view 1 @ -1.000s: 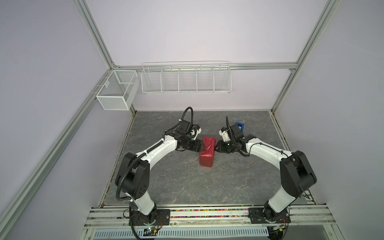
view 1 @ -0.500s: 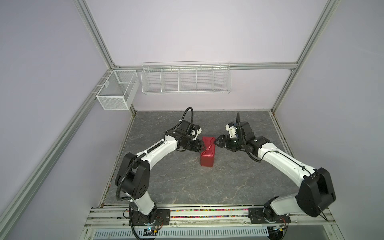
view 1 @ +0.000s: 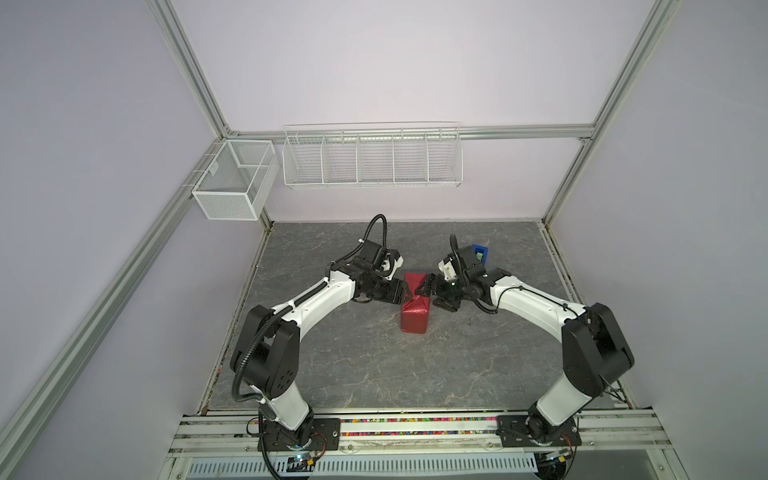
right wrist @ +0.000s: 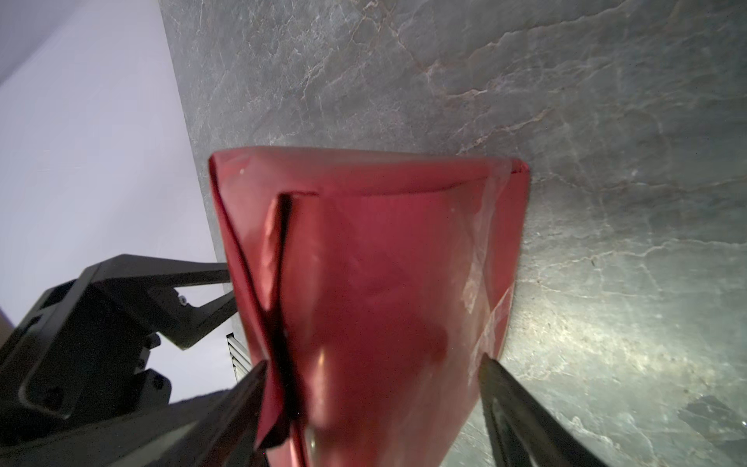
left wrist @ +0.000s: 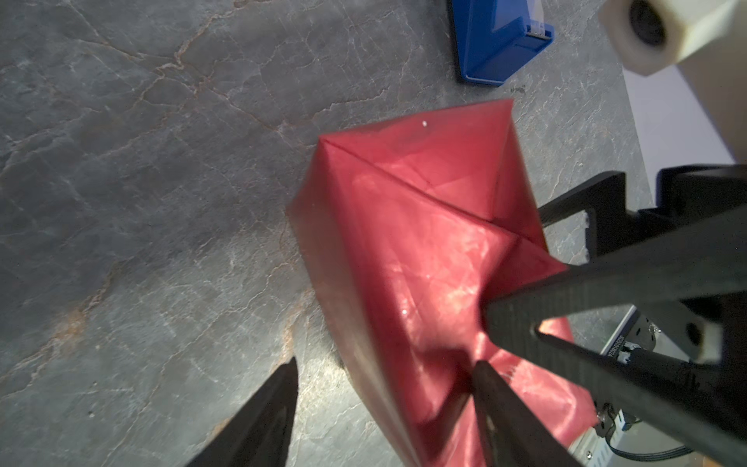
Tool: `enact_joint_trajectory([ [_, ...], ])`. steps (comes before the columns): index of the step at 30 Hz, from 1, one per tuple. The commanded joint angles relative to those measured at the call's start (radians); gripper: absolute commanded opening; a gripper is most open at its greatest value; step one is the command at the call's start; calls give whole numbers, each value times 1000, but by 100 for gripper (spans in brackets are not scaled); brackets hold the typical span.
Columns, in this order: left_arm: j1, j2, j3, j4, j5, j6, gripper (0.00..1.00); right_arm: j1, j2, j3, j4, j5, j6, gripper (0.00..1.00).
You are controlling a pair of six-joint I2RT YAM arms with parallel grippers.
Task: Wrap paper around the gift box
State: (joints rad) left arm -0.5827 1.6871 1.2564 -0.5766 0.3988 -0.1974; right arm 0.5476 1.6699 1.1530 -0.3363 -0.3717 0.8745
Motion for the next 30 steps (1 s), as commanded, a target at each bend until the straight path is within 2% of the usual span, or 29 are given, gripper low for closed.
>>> enact_joint_trajectory([
  [1, -15, 44, -55, -99, -40, 12, 68, -2, 15, 10, 40, -19, 37, 77],
  [13, -15, 29, -65, -91, -47, 6, 68, -13, 18, -24, 65, -11, 33, 56],
  [20, -14, -28, -62, -44, -102, -38, 68, -10, 21, -48, 106, -22, 45, 41],
  [30, 45, -123, -76, 67, -100, -143, 69, 41, 46, -41, 134, -27, 75, 37],
])
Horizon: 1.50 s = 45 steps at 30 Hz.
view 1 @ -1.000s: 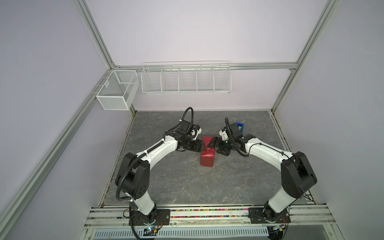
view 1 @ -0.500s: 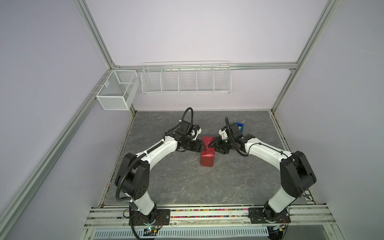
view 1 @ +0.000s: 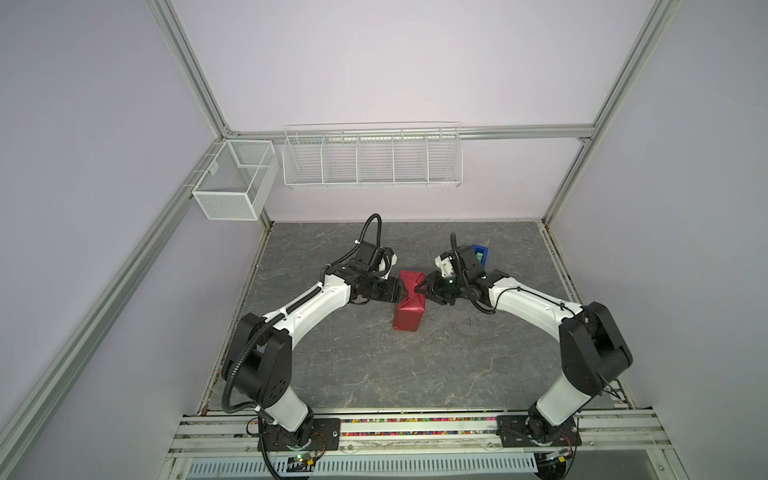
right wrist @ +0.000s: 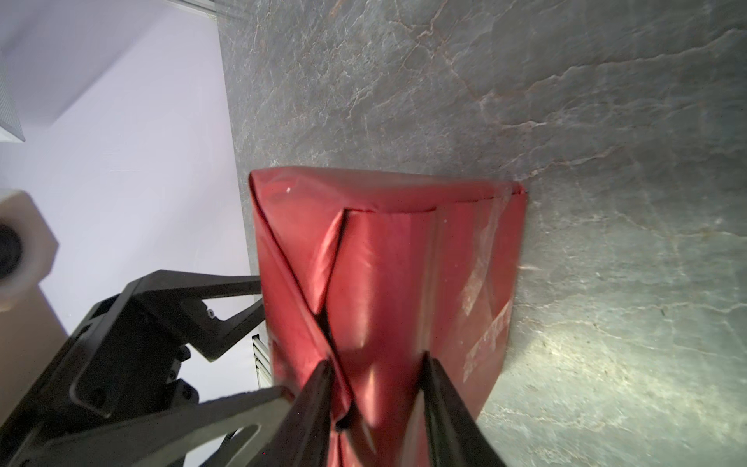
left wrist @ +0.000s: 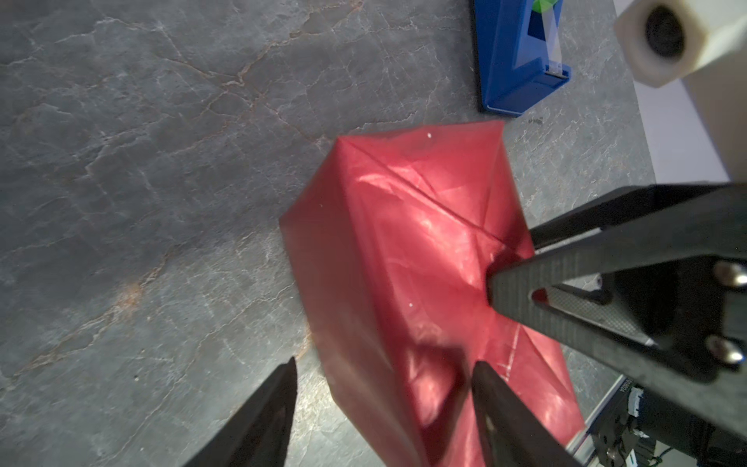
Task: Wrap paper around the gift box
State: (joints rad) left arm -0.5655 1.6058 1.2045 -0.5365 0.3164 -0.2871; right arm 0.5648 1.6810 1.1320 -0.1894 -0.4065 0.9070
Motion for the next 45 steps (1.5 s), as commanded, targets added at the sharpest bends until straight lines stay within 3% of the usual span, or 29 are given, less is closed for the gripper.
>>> enact_joint_trajectory([
  [1, 37, -53, -35, 37, -11, -67, 69, 32, 39, -20, -9, 10, 49, 36],
  [12, 90, -111, -159, 87, 64, -146, 68, 115, 70, 16, -11, 25, 81, 35],
  [21, 96, -97, -217, 188, 164, -209, 62, 134, 46, 93, -131, 71, 15, 32],
  [39, 119, -82, -182, 185, 157, -232, 65, 150, 78, 230, -265, 103, -68, 31],
  [45, 118, -62, -189, 162, 154, -222, 60, 151, 96, 231, -272, 103, -75, 31],
])
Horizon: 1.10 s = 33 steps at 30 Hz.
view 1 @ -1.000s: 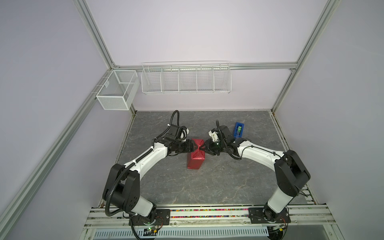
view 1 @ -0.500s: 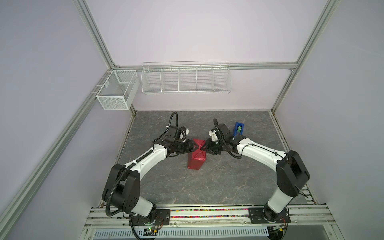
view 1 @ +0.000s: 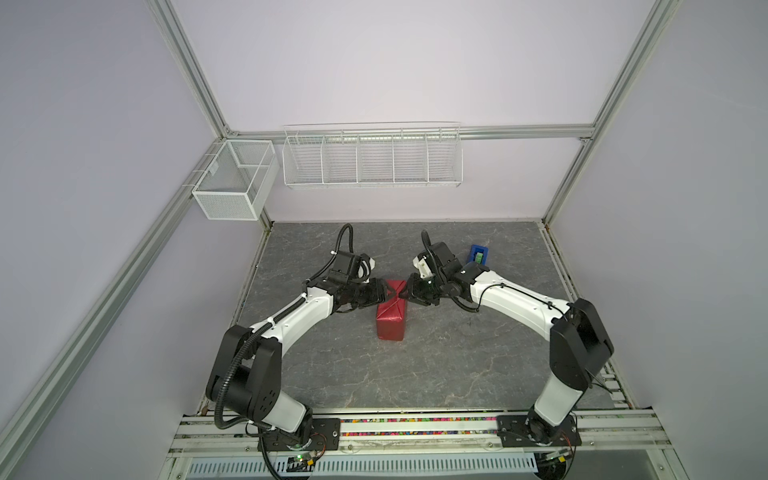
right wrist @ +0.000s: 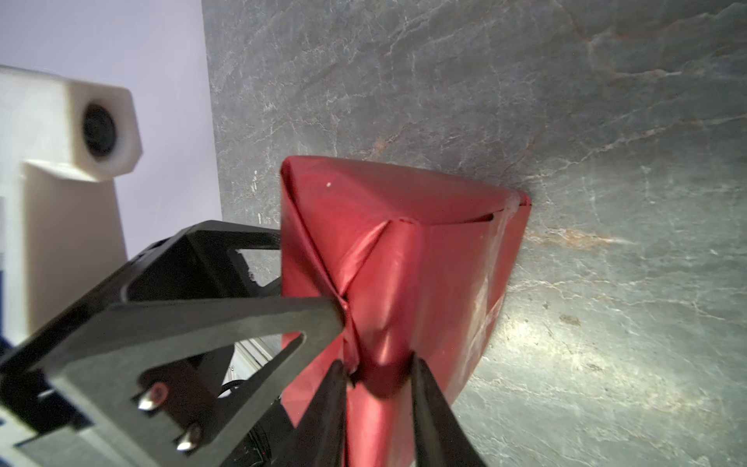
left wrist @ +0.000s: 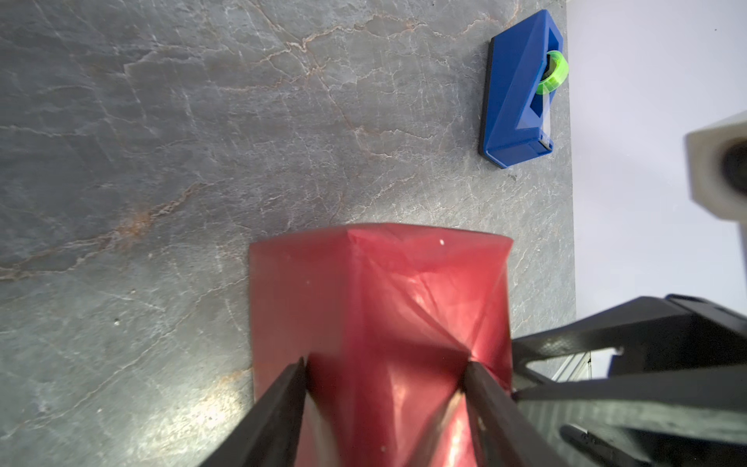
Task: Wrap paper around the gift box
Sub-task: 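Hold the box upright with both grippers pinching the top paper folds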
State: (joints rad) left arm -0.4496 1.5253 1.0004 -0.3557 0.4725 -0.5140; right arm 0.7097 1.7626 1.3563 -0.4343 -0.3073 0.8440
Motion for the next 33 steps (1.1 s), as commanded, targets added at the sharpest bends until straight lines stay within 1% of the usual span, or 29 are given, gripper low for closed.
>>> enact_joint_trajectory([
  [1, 3, 18, 10, -17, -2, 5, 60, 6, 16, 6, -26, 4, -13, 30],
  [10, 2, 20, 18, -35, -1, 16, 59, 8, 19, 1, -35, 15, -17, 30],
  [15, 6, -17, 50, -118, -77, 60, 61, 7, 19, 0, -41, 21, -20, 27],
  [18, 17, -26, 61, -147, -73, 78, 63, 7, 18, -3, -43, 21, -22, 27],
  [28, 23, -6, 49, -143, -51, 87, 57, 8, 23, -1, -43, 20, -23, 26],
  [33, 23, -48, 48, -137, -69, 80, 57, 6, 22, -3, -45, 19, -25, 26],
])
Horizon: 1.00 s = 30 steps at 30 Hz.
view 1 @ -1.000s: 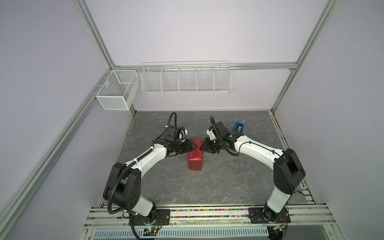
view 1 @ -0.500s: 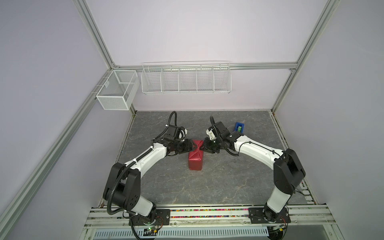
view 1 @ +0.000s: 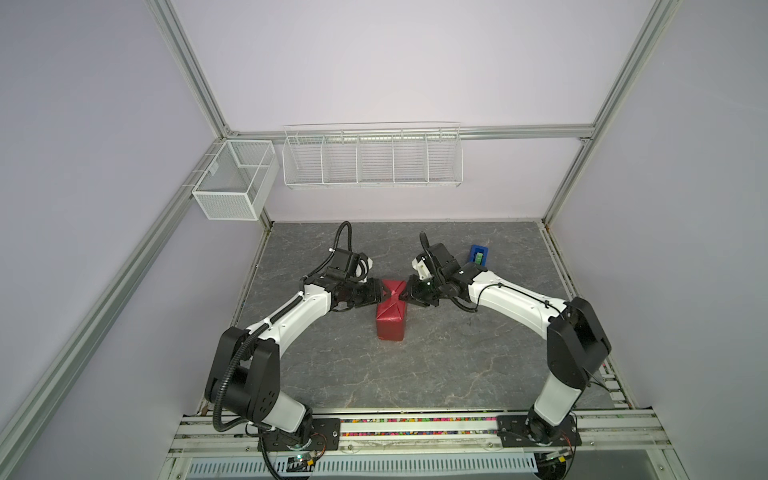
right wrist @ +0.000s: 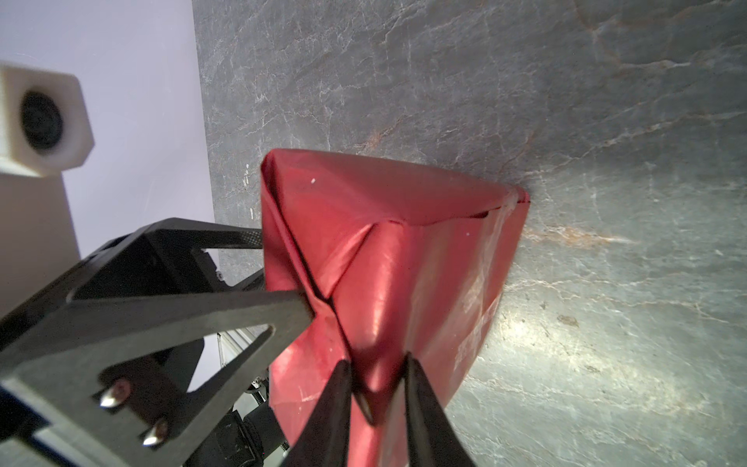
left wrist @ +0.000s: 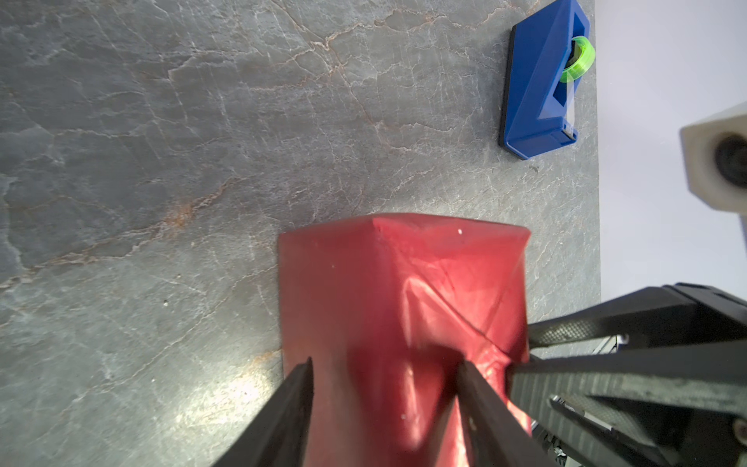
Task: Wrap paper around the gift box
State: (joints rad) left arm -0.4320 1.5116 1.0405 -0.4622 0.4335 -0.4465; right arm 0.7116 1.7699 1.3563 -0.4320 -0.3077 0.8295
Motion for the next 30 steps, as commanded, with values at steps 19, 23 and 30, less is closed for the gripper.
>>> enact_joint_trajectory([
  [19, 6, 16, -14, -52, -7, 40, 50, -4, -7, 6, -42, 7, -22, 36],
  [23, 6, 15, -22, -52, -11, 42, 50, -48, -68, -5, -2, -8, -32, 43],
  [30, 6, 15, -30, -44, -7, 38, 50, -230, -133, -26, 5, -124, -77, 48],
])
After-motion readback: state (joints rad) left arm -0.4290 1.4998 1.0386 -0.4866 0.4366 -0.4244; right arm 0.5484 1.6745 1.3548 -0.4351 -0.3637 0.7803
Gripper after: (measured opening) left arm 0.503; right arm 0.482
